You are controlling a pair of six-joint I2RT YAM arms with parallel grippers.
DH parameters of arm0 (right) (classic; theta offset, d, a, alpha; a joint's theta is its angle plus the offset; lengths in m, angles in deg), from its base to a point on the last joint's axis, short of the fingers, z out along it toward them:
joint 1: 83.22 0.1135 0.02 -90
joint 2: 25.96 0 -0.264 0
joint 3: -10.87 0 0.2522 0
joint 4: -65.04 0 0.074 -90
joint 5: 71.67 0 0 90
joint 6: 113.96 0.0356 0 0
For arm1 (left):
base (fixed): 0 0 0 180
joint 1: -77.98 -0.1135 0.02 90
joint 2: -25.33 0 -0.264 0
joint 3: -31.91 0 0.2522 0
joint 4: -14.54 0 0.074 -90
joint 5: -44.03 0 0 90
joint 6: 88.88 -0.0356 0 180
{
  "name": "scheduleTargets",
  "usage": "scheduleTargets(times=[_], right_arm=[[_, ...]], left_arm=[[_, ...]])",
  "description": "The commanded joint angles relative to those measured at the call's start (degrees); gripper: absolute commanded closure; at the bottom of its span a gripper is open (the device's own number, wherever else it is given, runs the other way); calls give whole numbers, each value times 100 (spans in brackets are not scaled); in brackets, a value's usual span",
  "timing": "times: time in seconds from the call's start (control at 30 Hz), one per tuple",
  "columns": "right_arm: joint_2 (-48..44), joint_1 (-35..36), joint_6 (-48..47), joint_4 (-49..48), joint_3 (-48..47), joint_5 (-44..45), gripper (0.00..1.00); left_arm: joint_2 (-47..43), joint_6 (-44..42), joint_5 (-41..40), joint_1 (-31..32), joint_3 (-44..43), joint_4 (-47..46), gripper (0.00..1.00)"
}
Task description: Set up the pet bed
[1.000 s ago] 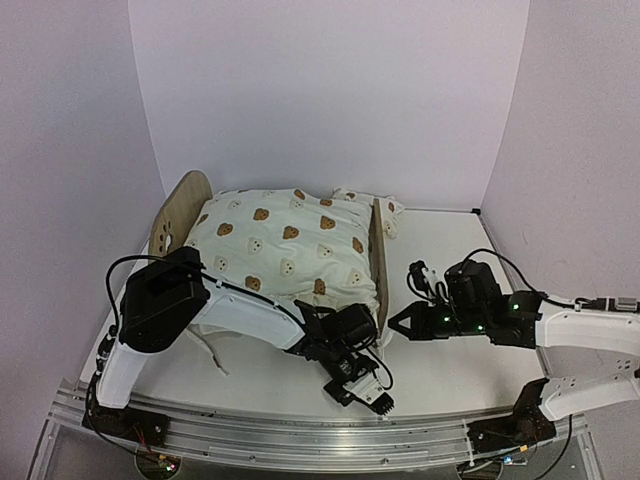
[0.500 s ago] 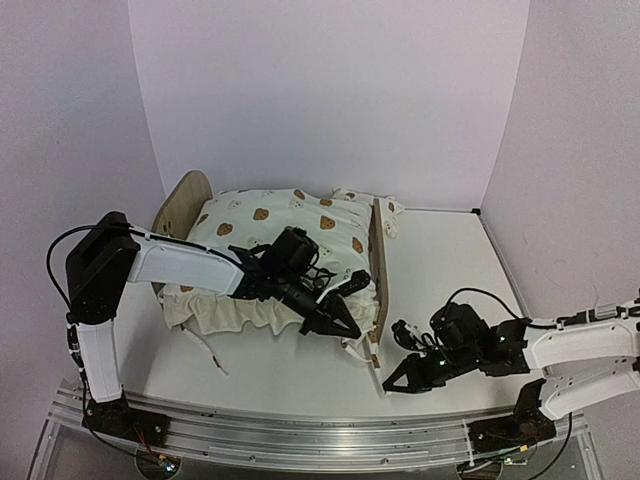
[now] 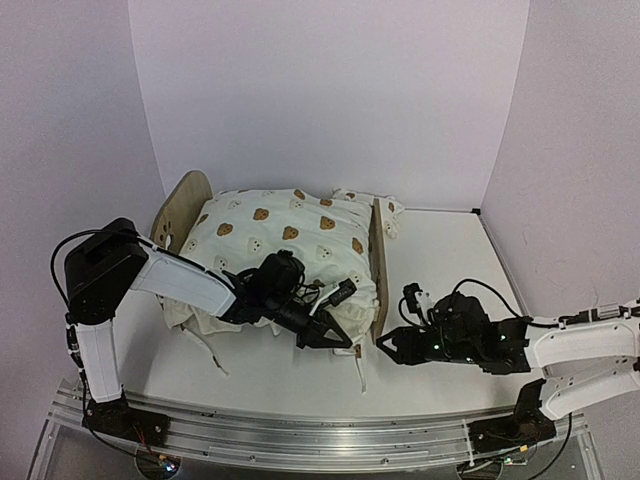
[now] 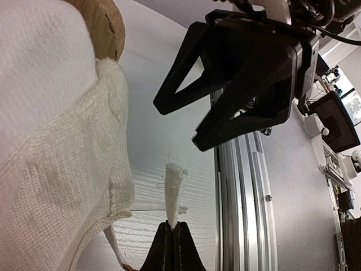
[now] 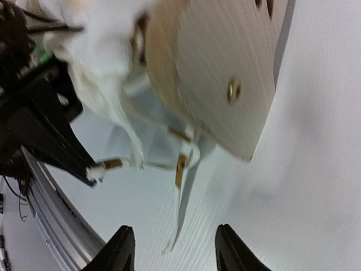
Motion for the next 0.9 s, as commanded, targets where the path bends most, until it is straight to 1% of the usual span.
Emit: scheduleTargets(times=[0.0, 0.07, 0.2, 0.23, 0.63, 0.73, 0.87], right_arm=[[522, 81, -909, -1479, -13, 972, 64], [807, 210, -1238, -1736, -111, 1190, 71], [1051, 357, -1484, -2090, -104, 1891, 79], [1102, 364, -1516, -2152, -107, 1961, 80], [2012, 456, -1593, -2810, -244, 1809, 80], [2176, 460, -1601, -2933, -339, 1830, 79], [2320, 460, -1753, -2985, -449, 2156, 75]], left_arm=[[-337, 421, -328, -55, 210, -788, 100], [-378, 445, -362, -57, 274, -867, 100], [-383, 353, -420, -57, 348, -962, 100], [-367, 318, -433, -57, 363, -973, 100], [-229, 129, -512, -58, 376, -1051, 100], [-234, 89, -560, -58, 388, -1034, 100], [-236, 79, -555, -57, 410, -1053, 100]])
